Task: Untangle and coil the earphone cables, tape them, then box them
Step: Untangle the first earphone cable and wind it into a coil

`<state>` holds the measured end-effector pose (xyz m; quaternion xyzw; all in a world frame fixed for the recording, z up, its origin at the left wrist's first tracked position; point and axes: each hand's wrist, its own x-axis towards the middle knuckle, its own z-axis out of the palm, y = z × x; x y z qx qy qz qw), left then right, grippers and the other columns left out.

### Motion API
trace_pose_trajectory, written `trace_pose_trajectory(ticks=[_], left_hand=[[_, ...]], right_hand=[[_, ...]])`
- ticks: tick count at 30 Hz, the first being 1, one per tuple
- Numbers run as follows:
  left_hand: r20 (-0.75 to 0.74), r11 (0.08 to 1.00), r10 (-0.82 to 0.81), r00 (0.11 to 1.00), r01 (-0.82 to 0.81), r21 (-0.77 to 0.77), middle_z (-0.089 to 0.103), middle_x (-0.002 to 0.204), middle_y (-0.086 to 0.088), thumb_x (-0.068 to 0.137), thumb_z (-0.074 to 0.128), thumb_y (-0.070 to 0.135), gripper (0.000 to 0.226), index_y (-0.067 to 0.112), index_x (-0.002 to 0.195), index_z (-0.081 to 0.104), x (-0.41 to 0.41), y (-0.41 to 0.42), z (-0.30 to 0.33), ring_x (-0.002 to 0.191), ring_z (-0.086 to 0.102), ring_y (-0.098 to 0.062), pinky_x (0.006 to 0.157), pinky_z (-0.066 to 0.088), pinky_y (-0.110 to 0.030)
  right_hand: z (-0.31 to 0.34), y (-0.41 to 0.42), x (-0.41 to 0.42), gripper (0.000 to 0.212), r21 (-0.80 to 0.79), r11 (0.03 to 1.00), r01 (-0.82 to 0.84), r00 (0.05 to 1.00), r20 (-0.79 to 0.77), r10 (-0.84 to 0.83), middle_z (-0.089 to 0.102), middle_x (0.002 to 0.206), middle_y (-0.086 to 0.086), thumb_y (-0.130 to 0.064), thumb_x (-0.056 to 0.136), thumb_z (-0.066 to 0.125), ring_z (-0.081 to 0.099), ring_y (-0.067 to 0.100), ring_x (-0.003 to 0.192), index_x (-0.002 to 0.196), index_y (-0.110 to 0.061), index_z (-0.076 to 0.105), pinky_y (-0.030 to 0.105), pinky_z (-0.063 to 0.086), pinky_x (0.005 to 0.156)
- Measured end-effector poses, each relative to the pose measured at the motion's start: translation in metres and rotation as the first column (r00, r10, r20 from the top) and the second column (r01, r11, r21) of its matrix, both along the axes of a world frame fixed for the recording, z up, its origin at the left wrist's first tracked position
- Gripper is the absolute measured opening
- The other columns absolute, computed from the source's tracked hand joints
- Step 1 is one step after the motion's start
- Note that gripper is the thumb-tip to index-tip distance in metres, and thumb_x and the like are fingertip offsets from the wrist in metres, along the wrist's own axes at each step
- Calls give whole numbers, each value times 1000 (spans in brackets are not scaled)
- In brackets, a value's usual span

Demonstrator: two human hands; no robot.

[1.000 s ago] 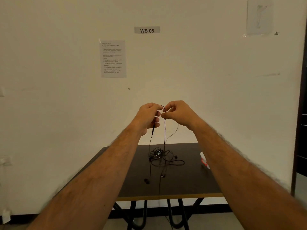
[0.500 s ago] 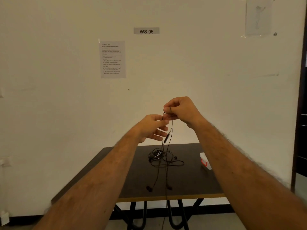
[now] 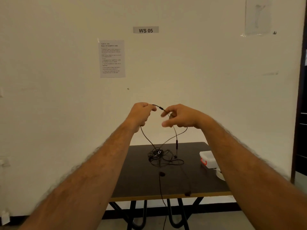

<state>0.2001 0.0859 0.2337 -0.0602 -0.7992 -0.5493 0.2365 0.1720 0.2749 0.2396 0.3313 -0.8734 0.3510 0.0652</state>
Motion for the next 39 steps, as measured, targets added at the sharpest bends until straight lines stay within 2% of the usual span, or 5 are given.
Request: trace_pose_trajectory(ticks=[7, 13, 18, 29, 39], left_hand=[[59, 972, 18, 998, -4, -235, 37, 67, -2, 87, 71, 26, 15, 15, 78, 67, 3, 1, 6, 50, 24, -13, 41, 20, -21], [162, 940, 12, 987, 44, -338, 40, 75, -4, 86, 73, 38, 22, 16, 83, 74, 2, -5, 2, 53, 25, -13, 43, 21, -22], [145, 956, 20, 989, 23, -294, 40, 79, -4, 87, 69, 47, 31, 18, 84, 76, 0, -11, 1, 55, 22, -14, 46, 21, -23], [154, 933, -52, 987, 103, -346, 44, 75, -4, 84, 74, 39, 25, 15, 83, 68, -4, 10, 2, 55, 28, -13, 45, 25, -23], [220, 931, -109, 969, 177, -320, 45, 78, 1, 93, 65, 40, 27, 15, 94, 74, 8, -20, -5, 56, 33, -10, 48, 33, -19]], right_hand=[[-11, -1, -29, 12, -53, 900, 432, 849, -314, -425, 69, 79, -4, -19, 93, 59, 69, 16, 78, 91, -21, 70, 40, 60, 77], [-6, 9, -22, 24, -490, 843, 223, 969, 208, -135, 56, 60, 0, -29, 97, 60, 53, 13, 50, 96, -6, 68, 28, 53, 55], [-10, 18, -34, 23, -321, 907, 271, 927, -167, -336, 55, 67, -1, -31, 84, 77, 47, 11, 58, 81, -9, 70, 25, 39, 55], [-9, 9, -14, 32, -298, 933, -204, 911, 291, 292, 52, 62, -4, -11, 91, 67, 40, 11, 50, 122, -12, 63, 34, 55, 62], [-2, 24, -17, 11, -301, 953, 44, 996, -64, -66, 40, 52, -5, -14, 91, 68, 33, 12, 47, 92, -3, 69, 25, 37, 45]])
